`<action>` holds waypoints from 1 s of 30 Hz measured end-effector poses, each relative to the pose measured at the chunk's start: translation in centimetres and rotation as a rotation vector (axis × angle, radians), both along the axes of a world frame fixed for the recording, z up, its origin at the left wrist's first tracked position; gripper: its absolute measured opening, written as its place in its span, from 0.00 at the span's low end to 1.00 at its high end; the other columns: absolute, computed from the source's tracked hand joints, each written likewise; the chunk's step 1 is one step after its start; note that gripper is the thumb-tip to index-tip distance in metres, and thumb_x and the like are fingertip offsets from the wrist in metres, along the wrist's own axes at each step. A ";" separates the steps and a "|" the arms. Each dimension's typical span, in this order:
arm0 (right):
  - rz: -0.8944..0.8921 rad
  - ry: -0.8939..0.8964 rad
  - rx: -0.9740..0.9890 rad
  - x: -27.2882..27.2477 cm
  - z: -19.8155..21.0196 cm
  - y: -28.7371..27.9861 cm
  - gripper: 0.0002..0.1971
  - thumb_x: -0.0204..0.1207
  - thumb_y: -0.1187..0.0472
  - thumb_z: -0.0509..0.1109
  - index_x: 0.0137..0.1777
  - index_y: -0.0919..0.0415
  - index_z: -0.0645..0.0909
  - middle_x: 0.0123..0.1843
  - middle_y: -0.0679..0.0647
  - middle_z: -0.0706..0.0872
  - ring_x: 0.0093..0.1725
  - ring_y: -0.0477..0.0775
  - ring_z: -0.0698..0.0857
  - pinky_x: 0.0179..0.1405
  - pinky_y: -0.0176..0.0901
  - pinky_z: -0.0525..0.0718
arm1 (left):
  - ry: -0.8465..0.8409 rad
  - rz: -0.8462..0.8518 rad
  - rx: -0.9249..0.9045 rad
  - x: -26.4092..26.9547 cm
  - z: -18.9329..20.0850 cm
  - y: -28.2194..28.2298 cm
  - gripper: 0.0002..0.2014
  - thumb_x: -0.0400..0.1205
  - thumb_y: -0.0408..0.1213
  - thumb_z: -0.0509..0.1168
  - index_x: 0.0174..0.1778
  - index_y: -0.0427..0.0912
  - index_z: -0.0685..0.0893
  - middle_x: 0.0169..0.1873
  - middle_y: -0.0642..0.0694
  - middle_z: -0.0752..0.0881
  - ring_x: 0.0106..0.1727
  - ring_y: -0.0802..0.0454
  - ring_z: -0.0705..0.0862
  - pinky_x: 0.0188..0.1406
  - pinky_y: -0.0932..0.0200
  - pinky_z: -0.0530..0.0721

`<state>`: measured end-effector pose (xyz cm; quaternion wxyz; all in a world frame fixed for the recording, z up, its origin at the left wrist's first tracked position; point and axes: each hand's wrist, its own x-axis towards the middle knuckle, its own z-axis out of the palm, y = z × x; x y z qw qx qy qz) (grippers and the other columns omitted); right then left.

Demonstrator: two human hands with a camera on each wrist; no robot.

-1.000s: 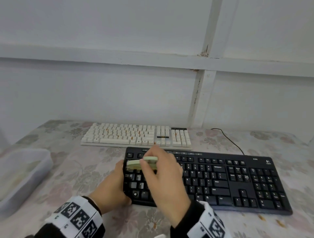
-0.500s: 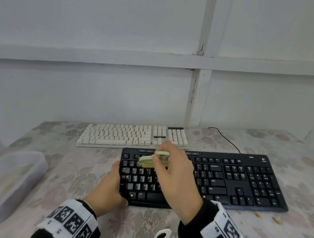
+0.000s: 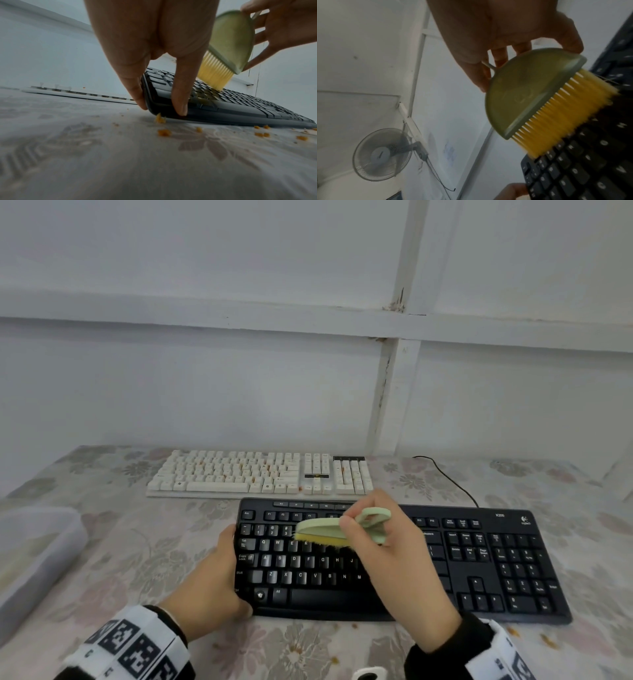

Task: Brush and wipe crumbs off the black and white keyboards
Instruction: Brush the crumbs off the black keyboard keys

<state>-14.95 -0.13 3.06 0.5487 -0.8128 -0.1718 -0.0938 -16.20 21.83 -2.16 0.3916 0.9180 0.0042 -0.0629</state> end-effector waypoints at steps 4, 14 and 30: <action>-0.106 -0.036 -0.044 0.2 -0.4 -1.5 0.08 0.77 0.61 0.68 0.38 0.50 0.76 0.39 0.47 0.82 0.36 0.43 0.77 0.36 0.35 0.75 | 0.003 -0.004 0.010 0.1 -0.1 0.1 0.48 0.64 0.24 0.73 0.71 0.54 0.51 0.49 0.53 0.80 0.45 0.56 0.82 0.35 0.71 0.77; -0.144 -0.050 -0.016 0.3 -0.1 -3.3 0.07 0.77 0.65 0.69 0.39 0.56 0.77 0.38 0.47 0.82 0.41 0.45 0.79 0.37 0.30 0.75 | -0.010 -0.007 0.000 -0.1 0.3 -0.2 0.46 0.65 0.22 0.71 0.66 0.59 0.49 0.49 0.53 0.79 0.45 0.55 0.82 0.36 0.71 0.79; -0.180 -0.004 0.052 1.1 -0.1 -8.7 0.06 0.76 0.67 0.70 0.39 0.58 0.79 0.37 0.43 0.83 0.35 0.37 0.78 0.34 0.21 0.74 | 0.002 -0.012 0.011 -0.3 1.1 -0.7 0.45 0.67 0.22 0.71 0.63 0.60 0.48 0.49 0.53 0.78 0.43 0.53 0.81 0.35 0.73 0.78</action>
